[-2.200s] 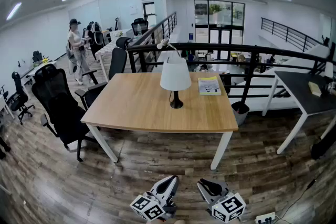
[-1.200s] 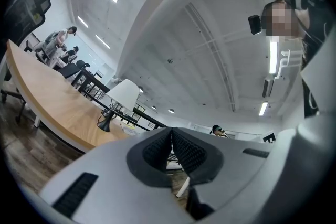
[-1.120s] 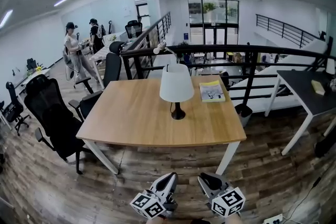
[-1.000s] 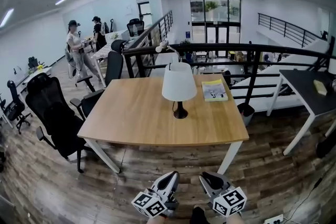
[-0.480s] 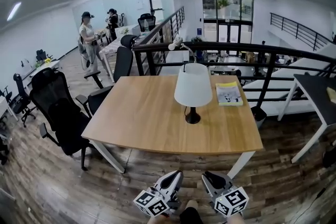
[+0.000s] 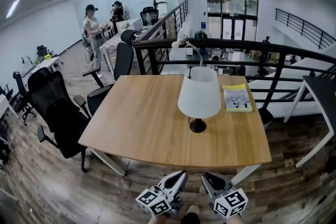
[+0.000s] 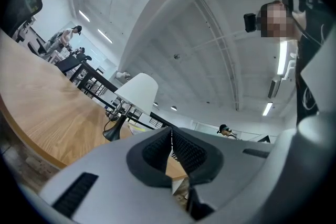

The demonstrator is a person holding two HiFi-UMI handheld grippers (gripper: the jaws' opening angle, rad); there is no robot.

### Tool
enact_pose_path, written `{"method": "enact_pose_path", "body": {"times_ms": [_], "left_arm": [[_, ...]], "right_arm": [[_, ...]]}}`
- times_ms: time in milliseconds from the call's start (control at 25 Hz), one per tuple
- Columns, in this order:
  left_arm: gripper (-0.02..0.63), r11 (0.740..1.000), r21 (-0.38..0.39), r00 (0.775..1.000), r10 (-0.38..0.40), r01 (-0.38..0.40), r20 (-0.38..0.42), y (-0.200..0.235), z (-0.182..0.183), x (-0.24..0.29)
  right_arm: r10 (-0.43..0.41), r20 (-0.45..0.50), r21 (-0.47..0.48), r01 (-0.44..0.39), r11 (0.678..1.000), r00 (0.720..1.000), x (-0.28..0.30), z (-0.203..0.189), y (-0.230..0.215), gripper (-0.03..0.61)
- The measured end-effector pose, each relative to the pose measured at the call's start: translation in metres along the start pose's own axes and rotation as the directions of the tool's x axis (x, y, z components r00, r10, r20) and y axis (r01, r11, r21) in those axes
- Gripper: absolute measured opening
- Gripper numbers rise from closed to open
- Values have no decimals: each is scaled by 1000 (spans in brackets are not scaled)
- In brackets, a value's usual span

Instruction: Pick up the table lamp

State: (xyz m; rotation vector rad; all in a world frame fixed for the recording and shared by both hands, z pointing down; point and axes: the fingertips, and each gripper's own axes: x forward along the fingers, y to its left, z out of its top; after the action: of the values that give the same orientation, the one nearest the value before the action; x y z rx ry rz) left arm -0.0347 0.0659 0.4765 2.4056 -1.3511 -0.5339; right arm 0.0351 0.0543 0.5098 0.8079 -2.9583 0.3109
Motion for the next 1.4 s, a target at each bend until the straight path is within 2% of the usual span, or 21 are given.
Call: {"method": "enact_pose_path", "body": {"times_ms": [720, 920, 1160, 1400], "left_arm": [[11, 999, -47, 999, 4, -5, -36, 84, 7, 83], [12, 992, -126, 999, -32, 32, 6, 98, 16, 101], [12, 985, -169, 999, -42, 45, 18, 107, 18, 113], [12, 967, -244, 997, -66, 74, 42, 107, 17, 122]], "right_arm": [[-22, -25, 51, 23, 998, 999, 81, 2, -82, 64], [-32, -33, 60, 34, 998, 999, 98, 1, -99, 64], [-14, -47, 56, 17, 998, 999, 109, -2, -101, 64], [-25, -59, 69, 30, 997, 998, 110, -9, -107, 64]]}}
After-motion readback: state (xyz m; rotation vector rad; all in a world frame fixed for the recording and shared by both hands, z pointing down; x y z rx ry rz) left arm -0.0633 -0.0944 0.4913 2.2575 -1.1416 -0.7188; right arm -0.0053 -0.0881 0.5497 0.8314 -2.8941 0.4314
